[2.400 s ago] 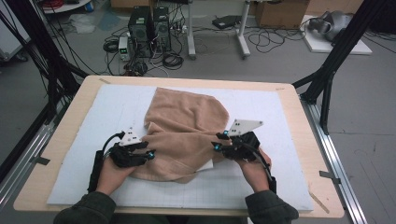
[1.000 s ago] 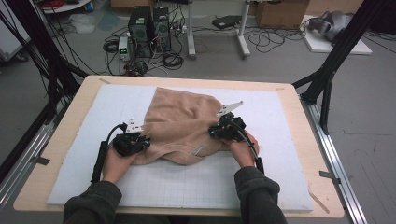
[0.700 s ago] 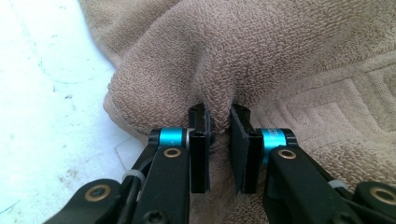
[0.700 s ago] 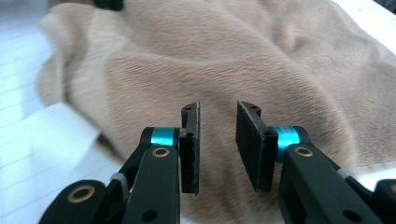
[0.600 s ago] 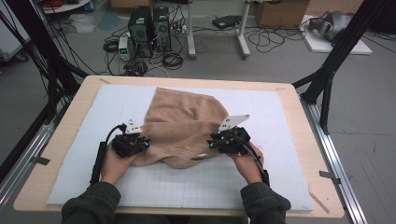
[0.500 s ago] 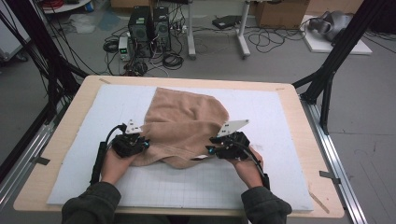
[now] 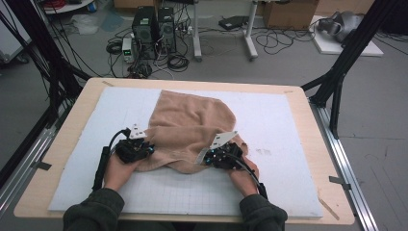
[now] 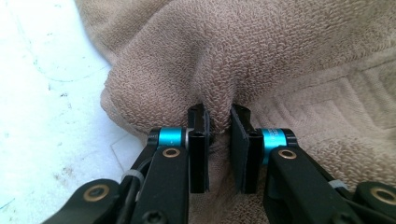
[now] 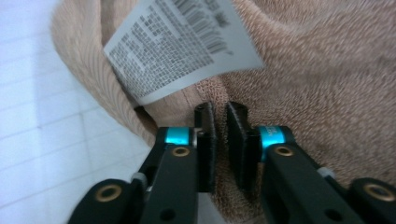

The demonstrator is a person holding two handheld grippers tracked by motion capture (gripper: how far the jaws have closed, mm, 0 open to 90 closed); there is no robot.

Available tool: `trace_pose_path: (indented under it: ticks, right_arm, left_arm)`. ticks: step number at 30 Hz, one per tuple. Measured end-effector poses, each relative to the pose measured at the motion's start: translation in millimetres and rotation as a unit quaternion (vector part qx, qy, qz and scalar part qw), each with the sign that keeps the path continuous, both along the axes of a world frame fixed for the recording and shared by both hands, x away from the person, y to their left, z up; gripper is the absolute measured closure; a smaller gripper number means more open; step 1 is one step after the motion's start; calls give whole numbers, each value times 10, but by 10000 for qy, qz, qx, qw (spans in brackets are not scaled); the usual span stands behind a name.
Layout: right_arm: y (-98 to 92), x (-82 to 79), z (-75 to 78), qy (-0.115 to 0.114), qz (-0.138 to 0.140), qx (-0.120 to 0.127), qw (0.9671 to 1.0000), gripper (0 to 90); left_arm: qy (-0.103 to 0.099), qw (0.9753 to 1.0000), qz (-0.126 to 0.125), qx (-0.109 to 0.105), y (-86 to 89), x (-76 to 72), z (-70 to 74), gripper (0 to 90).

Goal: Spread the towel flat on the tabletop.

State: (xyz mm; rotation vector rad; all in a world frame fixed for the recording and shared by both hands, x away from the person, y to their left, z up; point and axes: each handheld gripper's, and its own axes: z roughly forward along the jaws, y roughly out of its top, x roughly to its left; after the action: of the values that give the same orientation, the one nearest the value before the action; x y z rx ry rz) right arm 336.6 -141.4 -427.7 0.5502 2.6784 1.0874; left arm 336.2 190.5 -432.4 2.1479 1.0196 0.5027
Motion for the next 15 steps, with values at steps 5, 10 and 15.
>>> trace_pose_path:
  ticks: [5, 10, 15]
  right_arm:
    - [-136, -104, 156, 10, 178, 186, 9997, 844]
    - [-368, -285, 411, -31, 331, 411, 9986, 847]
    - [-534, -543, 646, -53, 597, 453, 9972, 847]
  left_arm:
    - [-95, 9996, -158, -204, 86, -183, 77, 789]
    - [-280, 9974, -482, -462, 126, -496, 247, 800]
    - [-434, 9935, -849, -624, 111, -839, 421, 802]
